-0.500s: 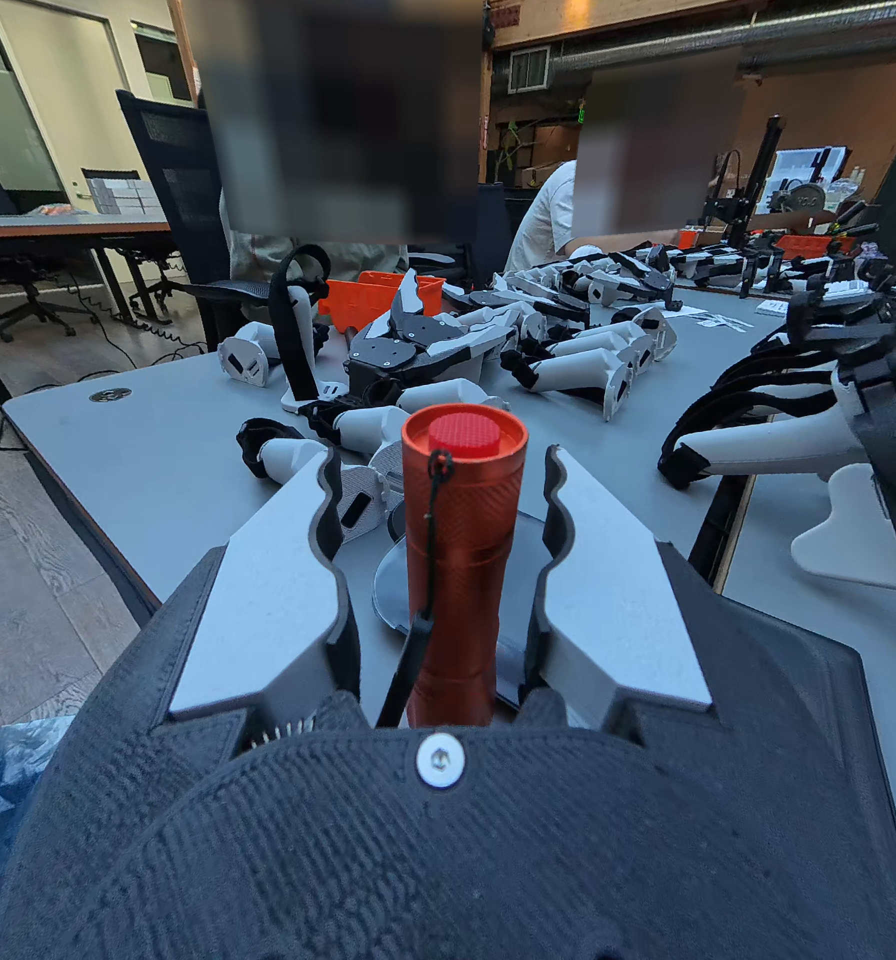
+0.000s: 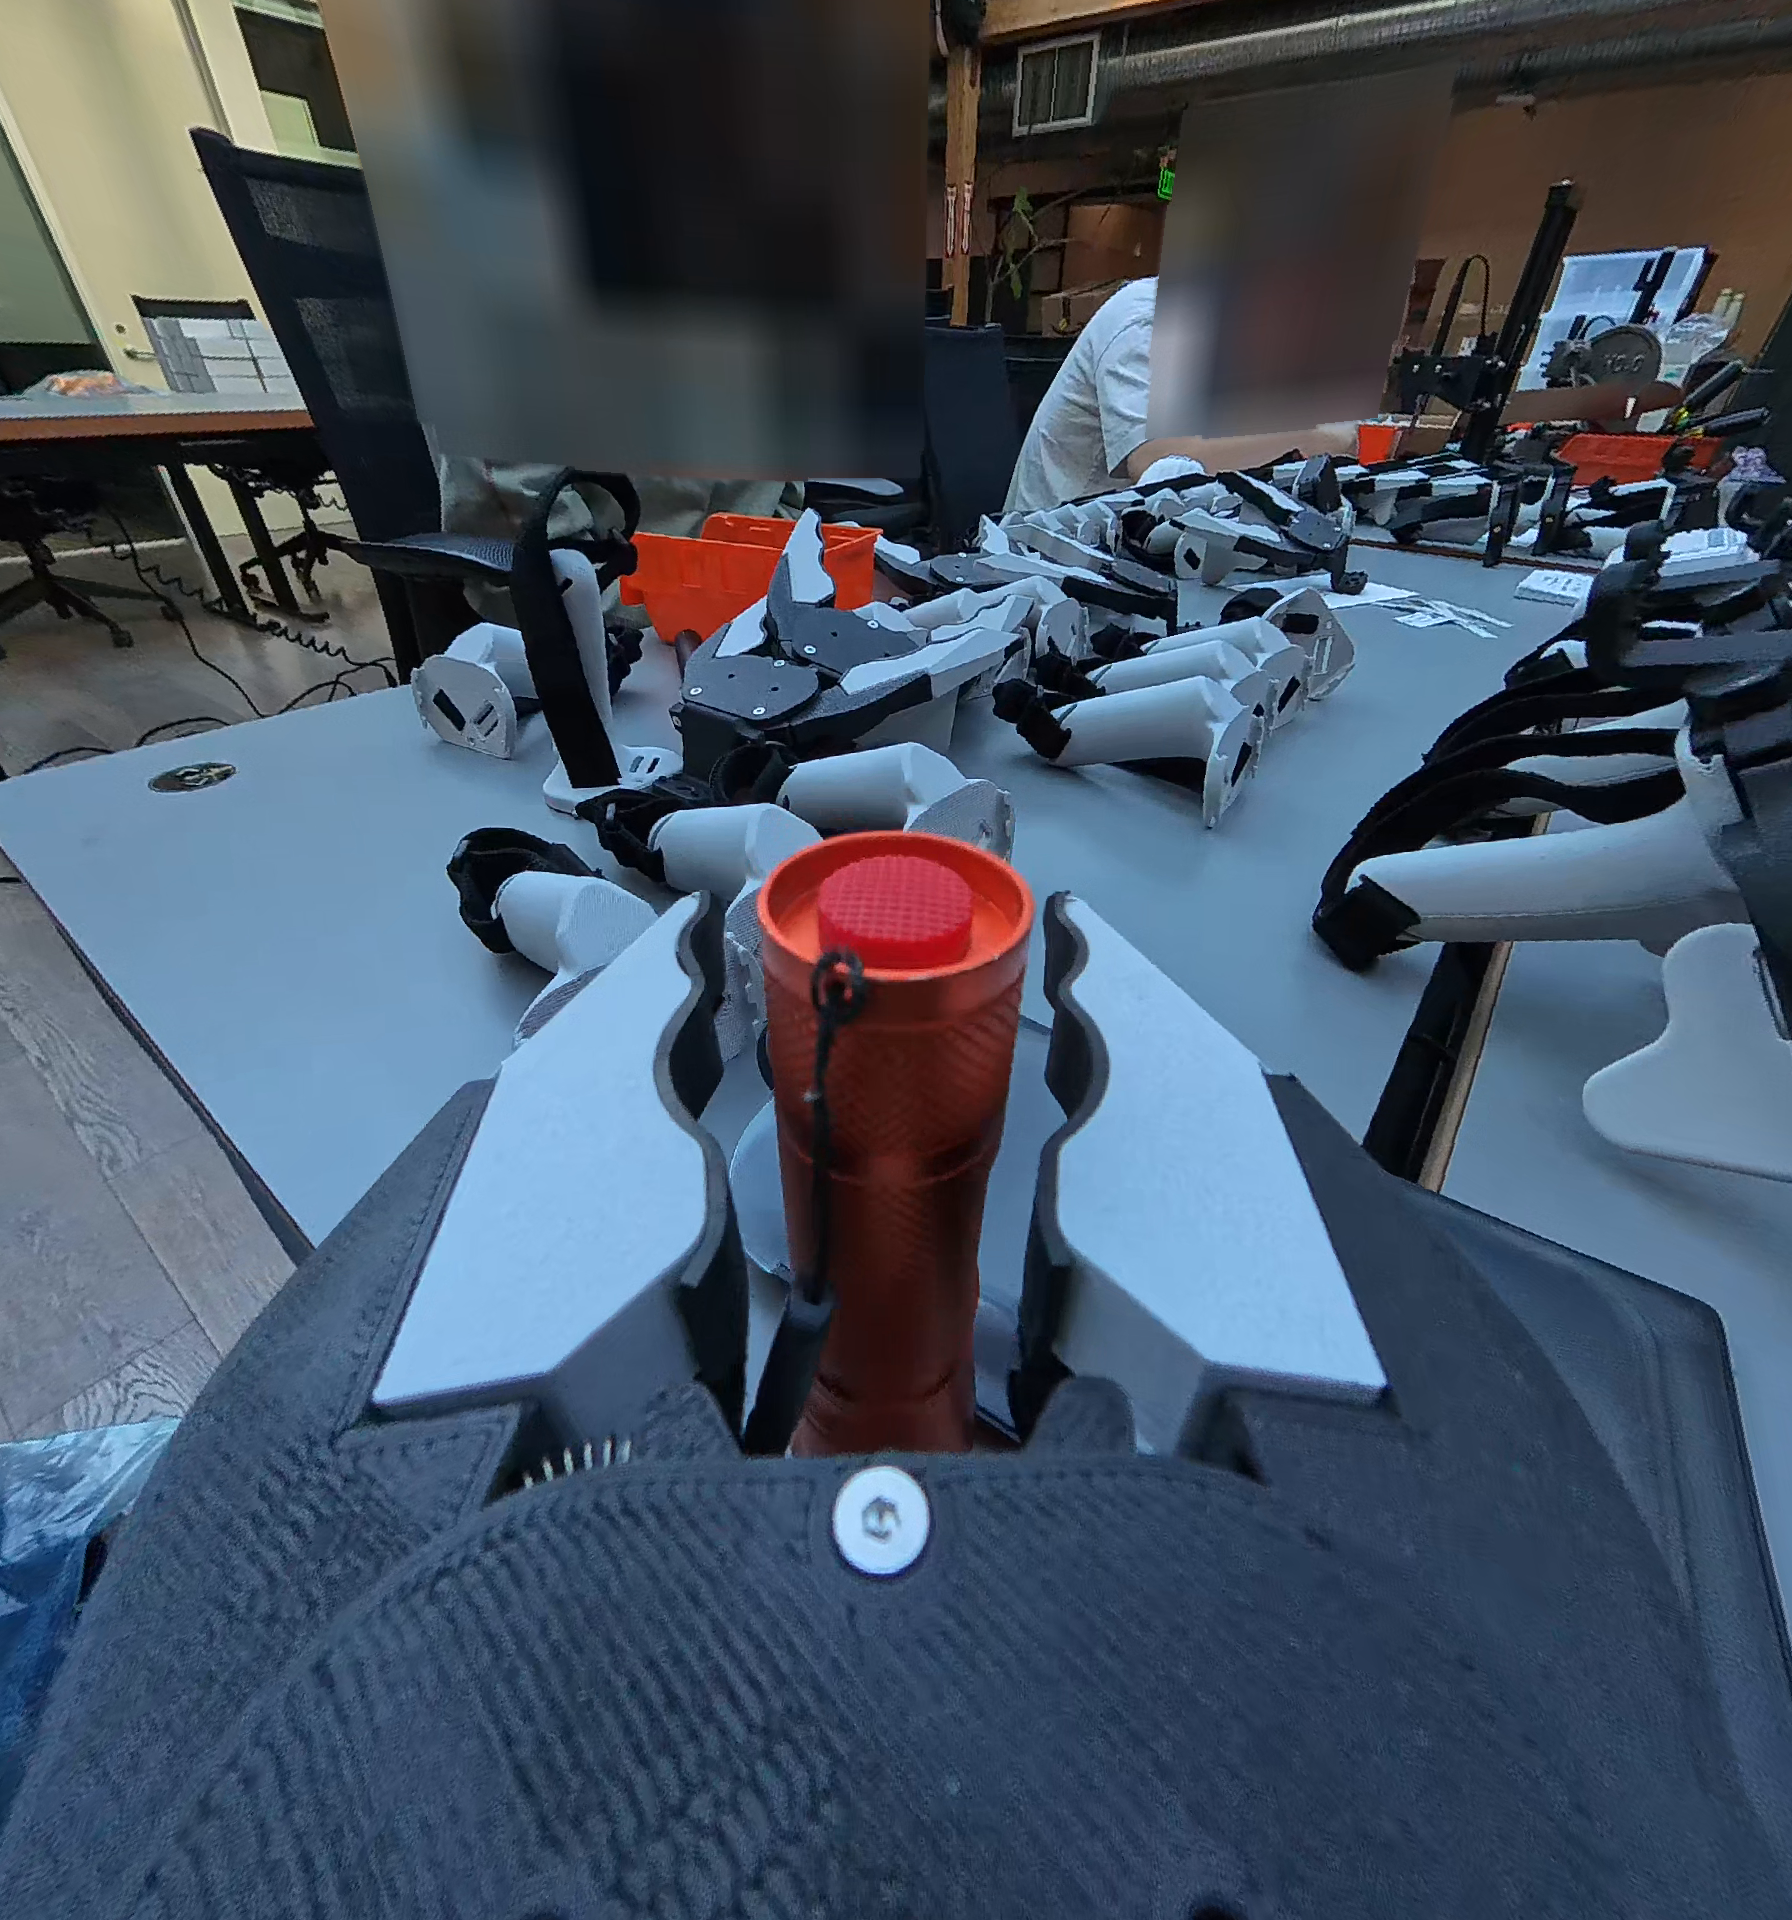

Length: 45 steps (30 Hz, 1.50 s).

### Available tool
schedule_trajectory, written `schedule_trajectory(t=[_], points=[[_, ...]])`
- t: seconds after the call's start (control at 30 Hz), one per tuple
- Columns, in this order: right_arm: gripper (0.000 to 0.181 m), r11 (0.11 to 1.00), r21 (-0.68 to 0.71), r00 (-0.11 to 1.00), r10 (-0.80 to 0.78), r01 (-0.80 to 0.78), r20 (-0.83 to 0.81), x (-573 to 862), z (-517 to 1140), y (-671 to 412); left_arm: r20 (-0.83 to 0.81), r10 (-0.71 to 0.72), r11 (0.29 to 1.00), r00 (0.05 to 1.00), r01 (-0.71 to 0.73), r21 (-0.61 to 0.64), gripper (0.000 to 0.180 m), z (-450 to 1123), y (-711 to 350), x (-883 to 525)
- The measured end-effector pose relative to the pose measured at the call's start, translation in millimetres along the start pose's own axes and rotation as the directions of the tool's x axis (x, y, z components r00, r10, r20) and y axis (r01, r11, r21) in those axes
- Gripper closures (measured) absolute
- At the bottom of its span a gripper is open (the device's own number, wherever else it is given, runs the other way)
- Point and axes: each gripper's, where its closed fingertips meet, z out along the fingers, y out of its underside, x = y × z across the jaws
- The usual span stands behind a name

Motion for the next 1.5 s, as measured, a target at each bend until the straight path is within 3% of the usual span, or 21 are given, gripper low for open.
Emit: schedule_trajectory(t=[0.43, 0.57, 0.9, 1.17, 1.23, 1.33, 1.5], points=[[0.147, 0.999, 0.017, 0.999, 0.032, -0.033, 0.005, -2, -2, -2, 0.001, -0.016, 1.0, 1.0, 0.016, -0.007, 0.151, -4, 4, -7], [0.162, 0.999, 0.027, 0.999, 0.044, -0.044, 0.015, -2, -3, -2, 0.001, -0.013, 1.0, 1.0, 0.013, -0.015, 0.151, -6, 6, -8], [0.162, 0.998, -0.01, 0.993, 0.057, -0.057, 0.106, -8, -6, -2, -0.011, -0.021, 1.0, 1.0, 0.021, -0.018, 0.151, -5, 10, -6], [0.161, 0.982, 0.038, 0.957, -0.191, 0.188, 0.217, -14, -25, -49, -0.098, -0.056, 0.995, 0.994, 0.048, -0.084, 0.158, 17, 22, 12], [0.161, 0.945, 0.072, 0.911, -0.327, 0.319, 0.253, -16, -40, -82, -0.185, -0.074, 0.994, 0.98, 0.058, -0.089, 0.163, 39, 18, 30], [0.162, 0.844, 0.127, 0.798, -0.535, 0.522, 0.276, -11, -74, -141, -0.316, -0.06, 0.998, 0.947, 0.063, 0.0, 0.173, 77, -13, 64], [0.161, 0.587, 0.109, 0.549, -0.797, 0.802, 0.252, 22, -149, -241, -0.552, 0.053, 0.981, 0.832, 0.061, 0.186, 0.18, 136, -90, 161]])
